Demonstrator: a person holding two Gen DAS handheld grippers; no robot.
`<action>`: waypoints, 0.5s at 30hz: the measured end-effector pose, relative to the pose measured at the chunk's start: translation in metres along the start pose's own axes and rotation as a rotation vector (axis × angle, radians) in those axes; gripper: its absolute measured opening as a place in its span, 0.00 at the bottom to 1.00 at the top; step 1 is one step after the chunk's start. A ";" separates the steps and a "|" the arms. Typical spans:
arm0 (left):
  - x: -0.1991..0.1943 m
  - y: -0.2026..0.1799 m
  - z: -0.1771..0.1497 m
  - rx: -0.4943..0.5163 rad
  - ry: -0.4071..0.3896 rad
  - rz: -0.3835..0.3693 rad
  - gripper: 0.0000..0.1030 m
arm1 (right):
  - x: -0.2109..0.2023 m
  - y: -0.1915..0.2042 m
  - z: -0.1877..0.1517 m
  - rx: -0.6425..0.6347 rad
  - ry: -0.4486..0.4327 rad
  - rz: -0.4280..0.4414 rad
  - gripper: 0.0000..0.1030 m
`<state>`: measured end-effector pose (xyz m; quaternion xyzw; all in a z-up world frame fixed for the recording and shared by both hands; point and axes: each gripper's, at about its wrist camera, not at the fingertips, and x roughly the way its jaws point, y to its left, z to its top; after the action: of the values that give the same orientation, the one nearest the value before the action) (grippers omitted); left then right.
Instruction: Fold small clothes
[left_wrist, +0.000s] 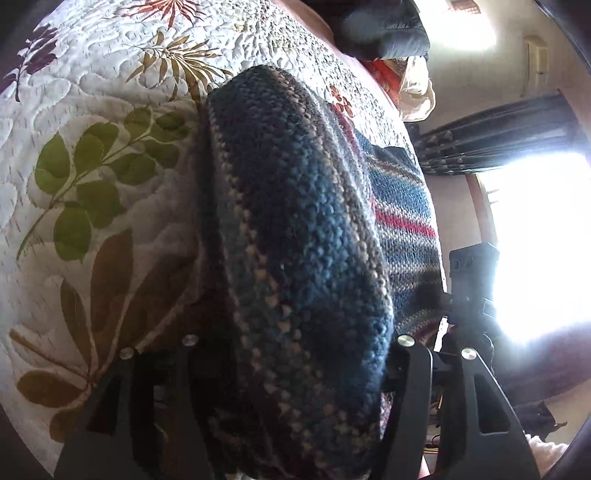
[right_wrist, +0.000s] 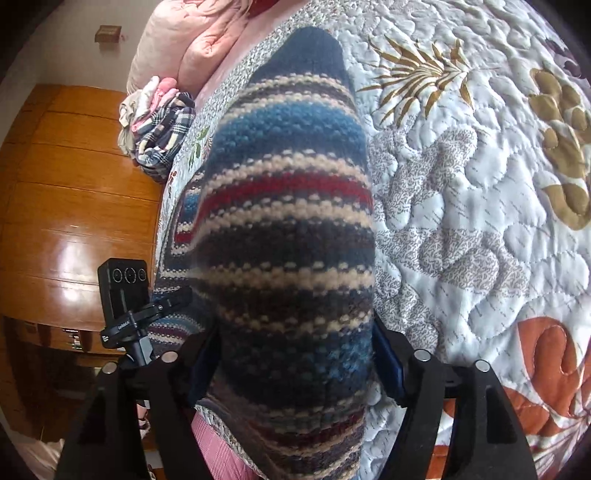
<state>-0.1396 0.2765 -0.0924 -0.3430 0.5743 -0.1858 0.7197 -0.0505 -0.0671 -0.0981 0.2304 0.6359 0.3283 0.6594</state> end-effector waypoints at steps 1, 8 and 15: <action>0.004 -0.009 0.010 -0.002 -0.002 0.018 0.63 | -0.005 0.003 -0.004 -0.014 -0.003 -0.023 0.75; -0.049 -0.034 -0.020 0.043 -0.088 0.137 0.63 | -0.023 0.008 -0.044 -0.035 0.031 -0.067 0.75; -0.080 -0.070 -0.069 0.114 -0.167 0.130 0.63 | -0.016 0.007 -0.081 -0.013 0.051 -0.101 0.43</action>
<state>-0.2180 0.2614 0.0057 -0.2780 0.5220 -0.1420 0.7938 -0.1311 -0.0832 -0.0885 0.1855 0.6612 0.3044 0.6602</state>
